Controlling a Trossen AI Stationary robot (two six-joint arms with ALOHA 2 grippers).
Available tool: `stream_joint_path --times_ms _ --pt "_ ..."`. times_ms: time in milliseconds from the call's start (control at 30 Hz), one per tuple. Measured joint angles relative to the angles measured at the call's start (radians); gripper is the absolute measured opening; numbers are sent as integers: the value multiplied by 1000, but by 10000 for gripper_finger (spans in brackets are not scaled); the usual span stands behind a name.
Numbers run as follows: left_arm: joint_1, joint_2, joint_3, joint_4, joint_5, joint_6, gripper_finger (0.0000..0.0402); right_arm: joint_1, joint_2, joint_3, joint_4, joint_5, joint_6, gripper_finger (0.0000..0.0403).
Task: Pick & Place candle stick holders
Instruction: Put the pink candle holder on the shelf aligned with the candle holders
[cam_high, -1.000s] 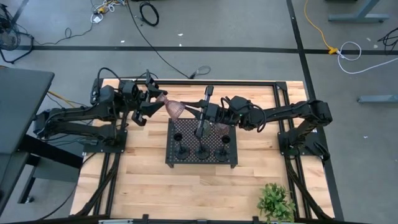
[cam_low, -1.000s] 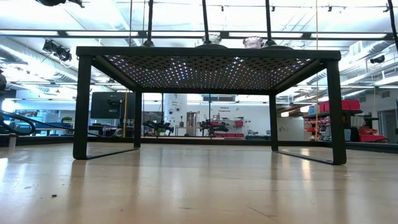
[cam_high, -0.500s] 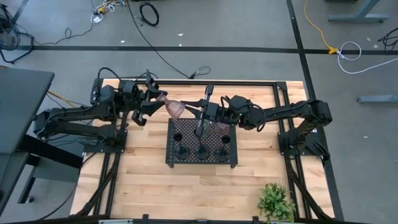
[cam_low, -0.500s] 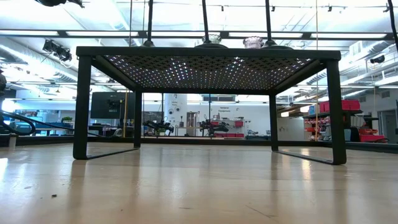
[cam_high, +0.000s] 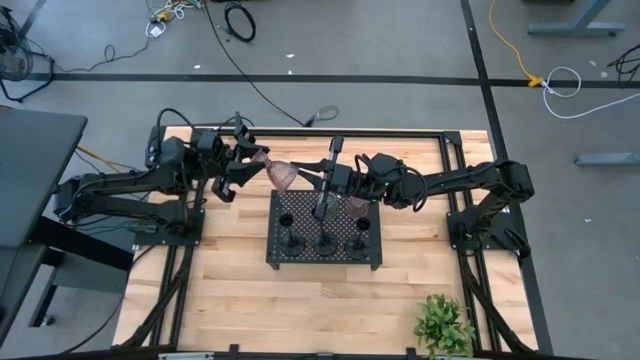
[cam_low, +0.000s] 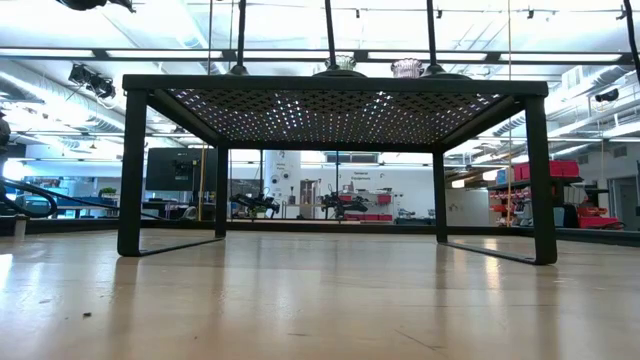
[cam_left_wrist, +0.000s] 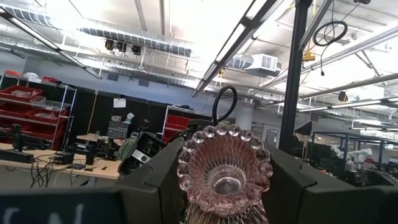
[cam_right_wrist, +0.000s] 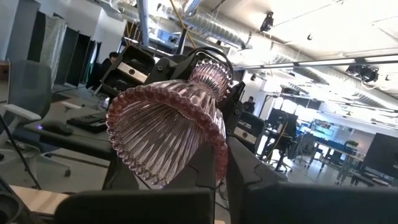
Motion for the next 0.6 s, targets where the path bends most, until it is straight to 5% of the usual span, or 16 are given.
stream_joint_path --times_ms 600 --pt "-1 0 -1 9 -17 -2 169 0 -2 2 -10 -11 13 5"
